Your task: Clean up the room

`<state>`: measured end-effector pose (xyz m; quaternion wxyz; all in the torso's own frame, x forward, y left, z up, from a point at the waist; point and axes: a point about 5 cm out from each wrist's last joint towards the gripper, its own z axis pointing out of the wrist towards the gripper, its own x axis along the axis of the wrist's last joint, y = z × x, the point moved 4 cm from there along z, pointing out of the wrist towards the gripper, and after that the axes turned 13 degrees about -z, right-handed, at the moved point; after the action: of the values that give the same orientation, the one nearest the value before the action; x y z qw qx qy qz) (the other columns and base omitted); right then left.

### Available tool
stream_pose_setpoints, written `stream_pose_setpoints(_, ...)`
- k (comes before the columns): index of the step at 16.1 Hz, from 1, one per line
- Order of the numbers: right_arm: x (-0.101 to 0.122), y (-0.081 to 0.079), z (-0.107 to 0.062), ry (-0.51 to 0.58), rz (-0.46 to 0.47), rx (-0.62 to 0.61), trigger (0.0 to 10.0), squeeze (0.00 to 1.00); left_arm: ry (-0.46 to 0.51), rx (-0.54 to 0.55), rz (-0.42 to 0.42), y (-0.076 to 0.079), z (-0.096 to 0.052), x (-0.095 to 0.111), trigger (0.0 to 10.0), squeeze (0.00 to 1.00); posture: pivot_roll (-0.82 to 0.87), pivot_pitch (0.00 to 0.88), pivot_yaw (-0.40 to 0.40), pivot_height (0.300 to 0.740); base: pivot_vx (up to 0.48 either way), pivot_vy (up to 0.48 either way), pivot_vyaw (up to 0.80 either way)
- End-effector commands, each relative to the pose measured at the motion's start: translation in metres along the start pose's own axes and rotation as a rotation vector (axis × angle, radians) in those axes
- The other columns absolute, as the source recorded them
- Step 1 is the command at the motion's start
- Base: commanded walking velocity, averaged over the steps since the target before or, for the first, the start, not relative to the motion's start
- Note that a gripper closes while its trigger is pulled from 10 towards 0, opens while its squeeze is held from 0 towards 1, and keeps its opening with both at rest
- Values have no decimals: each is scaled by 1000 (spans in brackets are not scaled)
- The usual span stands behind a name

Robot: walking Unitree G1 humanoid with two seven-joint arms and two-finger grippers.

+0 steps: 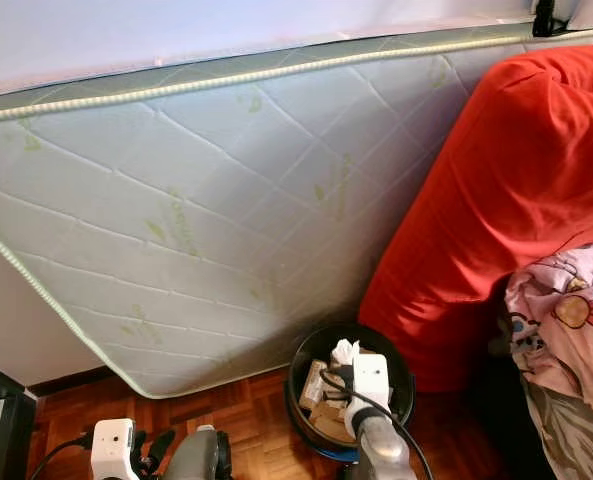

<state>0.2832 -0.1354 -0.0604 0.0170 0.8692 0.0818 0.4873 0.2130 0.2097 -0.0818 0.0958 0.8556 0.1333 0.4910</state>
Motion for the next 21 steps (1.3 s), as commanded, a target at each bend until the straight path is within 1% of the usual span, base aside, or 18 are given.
stream_pose_setpoints(1,-2,1,0,-17,22,-9,10000,0,-24,7,-4,-3,-4,-6,10000,0,58,86,4,640,0,0,0)
stream_pose_setpoints(5,1,0,1,-14,33,0,10000,0,-26,2,-5,-3,-4,-7,10000,0,60,95,6,640,0,0,0)
stream_pose_setpoints(7,-5,2,1,-60,31,-10,10000,0,-28,0,-6,-3,-5,-8,10000,0,64,100,7,640,0,0,0)
stream_pose_setpoints(8,-6,2,2,-66,35,-12,10000,0,-29,0,-5,-3,-5,-8,10000,0,69,104,8,640,0,0,0)
stream_pose_setpoints(11,-3,8,4,-85,63,-27,10000,0,-25,-1,0,-4,-8,-10,10000,0,93,124,11,640,0,0,0)
stream_pose_setpoints(12,2,12,7,-88,62,-38,10000,0,-19,-3,1,-4,-11,-12,10000,0,121,152,11,640,0,0,0)
stream_pose_setpoints(13,5,13,8,-88,63,-44,10000,0,-17,-4,0,-5,-13,-14,10000,0,128,162,10,640,0,0,0)
stream_pose_setpoints(15,16,20,12,-70,69,-69,10000,0,-6,-12,-2,-7,-22,-21,10000,0,151,209,11,640,0,0,0)
stream_pose_setpoints(16,25,26,16,-62,65,-80,10000,0,1,-18,-6,-8,-30,-27,10000,0,159,242,9,640,0,0,0)
stream_pose_setpoints(18,29,29,17,-57,59,-83,10000,0,12,-25,-9,-8,-39,-33,10000,0,175,275,6,640,0,0,0)
stream_pose_setpoints(21,33,40,17,-44,48,-109,10000,0,35,-35,-25,-7,-54,-42,10000,0,199,338,4,640,0,0,0)
